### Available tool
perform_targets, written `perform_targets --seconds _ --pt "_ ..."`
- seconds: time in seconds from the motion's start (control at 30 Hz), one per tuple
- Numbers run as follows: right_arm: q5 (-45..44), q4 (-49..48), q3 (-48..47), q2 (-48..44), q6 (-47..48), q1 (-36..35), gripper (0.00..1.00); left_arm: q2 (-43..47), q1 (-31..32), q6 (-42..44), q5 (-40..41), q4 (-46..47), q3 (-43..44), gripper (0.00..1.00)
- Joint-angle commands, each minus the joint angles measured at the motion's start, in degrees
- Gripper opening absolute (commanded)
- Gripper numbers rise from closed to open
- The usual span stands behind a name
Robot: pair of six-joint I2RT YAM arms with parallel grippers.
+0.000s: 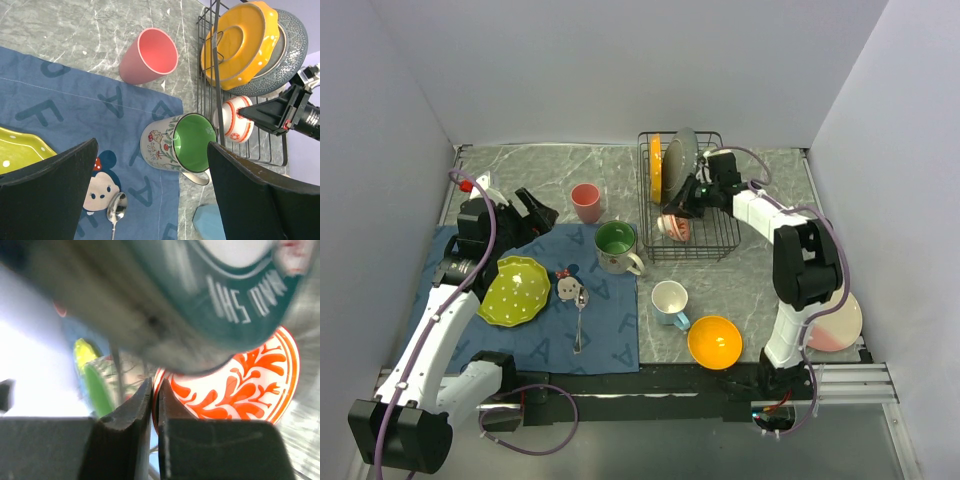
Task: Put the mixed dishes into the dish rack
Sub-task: Pass the bowl from the right arm to the left
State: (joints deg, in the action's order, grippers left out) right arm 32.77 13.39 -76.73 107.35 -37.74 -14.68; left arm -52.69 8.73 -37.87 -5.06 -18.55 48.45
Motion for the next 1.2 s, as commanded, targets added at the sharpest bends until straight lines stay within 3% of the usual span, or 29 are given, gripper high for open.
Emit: perform_targets --seconds 0.0,0.23,0.47,0.77,1.17 --pt "-11.9 4.5 3.6 -2.8 5.1 1.6 0.13 1.3 0.2 0.8 0.4 0.9 0.1 0.97" --pt "-15.3 5.1 5.5 -6.0 7.1 1.7 0.15 1.4 0.1 0.7 0.3 1.0 -0.1 0.97" --pt "-13.0 3.5 4.7 -8.3 7.1 1.2 0.09 1.6 0.1 0.7 0.3 0.7 0.0 0.97" --pt "-11.2 3.2 3.9 -13.6 6.4 -2.9 0.09 2.1 0.1 0.7 0.8 0.7 -0.2 0.97" --pt "-5.4 -6.1 5.4 -10.2 -5.2 -5.7 0.03 2.6 0.2 1.1 1.0 0.2 0.2 0.97"
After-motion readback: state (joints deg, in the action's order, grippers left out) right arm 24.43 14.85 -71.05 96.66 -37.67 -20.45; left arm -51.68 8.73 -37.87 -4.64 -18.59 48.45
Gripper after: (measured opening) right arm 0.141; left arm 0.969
